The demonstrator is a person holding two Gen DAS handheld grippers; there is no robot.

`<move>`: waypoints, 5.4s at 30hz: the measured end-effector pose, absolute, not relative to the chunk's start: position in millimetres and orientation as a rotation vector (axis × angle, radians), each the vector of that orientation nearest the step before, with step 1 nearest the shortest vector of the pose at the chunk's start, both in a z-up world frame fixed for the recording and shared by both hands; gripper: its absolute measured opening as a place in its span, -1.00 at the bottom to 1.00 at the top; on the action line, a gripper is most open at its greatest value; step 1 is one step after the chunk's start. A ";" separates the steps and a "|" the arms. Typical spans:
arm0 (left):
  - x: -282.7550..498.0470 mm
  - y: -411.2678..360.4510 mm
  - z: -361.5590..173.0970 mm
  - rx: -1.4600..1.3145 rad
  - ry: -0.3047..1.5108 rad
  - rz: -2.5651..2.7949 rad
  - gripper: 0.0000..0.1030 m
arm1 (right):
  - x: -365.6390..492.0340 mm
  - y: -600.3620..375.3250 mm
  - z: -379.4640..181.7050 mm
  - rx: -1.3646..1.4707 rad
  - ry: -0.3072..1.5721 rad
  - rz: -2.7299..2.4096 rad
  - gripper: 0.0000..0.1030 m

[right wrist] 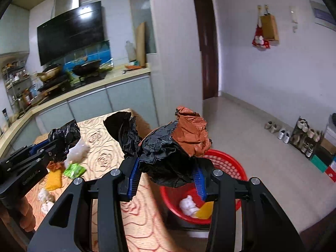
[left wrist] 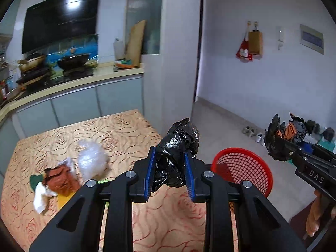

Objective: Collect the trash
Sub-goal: 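Carry both held bags over the red wastebasket, then open both tools to drop the bags into the basket, then move both open tools back toward the table, then grasp the white mesh bag with the left tool while the right tool grasps the green snack packet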

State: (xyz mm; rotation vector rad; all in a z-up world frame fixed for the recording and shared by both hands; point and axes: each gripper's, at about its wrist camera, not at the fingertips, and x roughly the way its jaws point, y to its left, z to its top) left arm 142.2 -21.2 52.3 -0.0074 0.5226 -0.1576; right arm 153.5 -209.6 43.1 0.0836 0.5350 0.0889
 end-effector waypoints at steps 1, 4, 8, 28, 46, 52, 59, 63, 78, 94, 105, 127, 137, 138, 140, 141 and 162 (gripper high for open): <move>144.6 -25.3 51.7 -0.005 0.523 -0.167 -0.52 | 153.8 -214.0 42.6 0.086 0.536 0.079 -0.19; 152.2 -38.2 48.9 0.001 0.528 -0.193 -0.52 | 154.5 -224.7 38.5 0.094 0.540 0.051 -0.19; 160.4 -57.9 42.8 0.012 0.543 -0.232 -0.52 | 154.4 -242.9 31.1 0.110 0.551 0.011 -0.19; 228.7 -150.5 -36.6 0.034 0.792 -0.466 -0.52 | 187.0 -298.5 -36.1 0.146 0.729 -0.115 -0.19; 254.6 -171.5 -72.8 0.077 0.900 -0.518 -0.46 | 221.7 -297.8 -76.7 0.132 0.859 -0.074 -0.16; 254.1 -174.5 -68.8 0.076 0.892 -0.528 0.04 | 224.2 -295.9 -79.8 0.133 0.866 -0.057 -0.03; 253.3 -166.4 -65.1 0.060 0.893 -0.524 0.18 | 221.7 -294.9 -79.2 0.140 0.860 -0.056 0.14; 247.7 -158.7 -57.1 0.052 0.868 -0.498 0.22 | 216.9 -297.1 -74.4 0.147 0.847 -0.061 0.14; 218.7 -118.0 -27.2 0.036 0.763 -0.366 0.24 | 194.5 -285.0 -44.9 0.135 0.742 -0.076 0.14; 160.7 -42.0 10.8 -0.021 0.636 -0.147 0.35 | 171.2 -234.9 -8.4 0.104 0.621 0.024 0.33; 119.8 40.9 12.9 -0.099 0.612 0.044 0.38 | 158.8 -182.5 12.4 0.071 0.567 0.139 0.36; 51.5 126.0 -25.3 -0.209 0.645 0.284 0.41 | 142.5 -63.7 12.7 -0.021 0.577 0.413 0.39; 58.8 119.6 -55.8 -0.255 0.737 0.211 0.40 | 150.9 -47.6 0.8 -0.039 0.609 0.435 0.39; 61.6 118.8 -58.8 -0.250 0.751 0.210 0.40 | 152.6 -46.0 -0.8 -0.041 0.615 0.436 0.39; 65.8 121.5 -64.7 -0.263 0.774 0.207 0.39 | 155.3 -45.0 -3.7 -0.045 0.622 0.437 0.39; 67.8 123.4 -67.0 -0.271 0.784 0.207 0.39 | 156.4 -44.4 -5.1 -0.047 0.624 0.438 0.39; 75.8 156.2 -60.9 -0.208 0.763 0.302 -0.40 | 206.5 24.5 -55.2 -0.094 0.774 0.538 0.39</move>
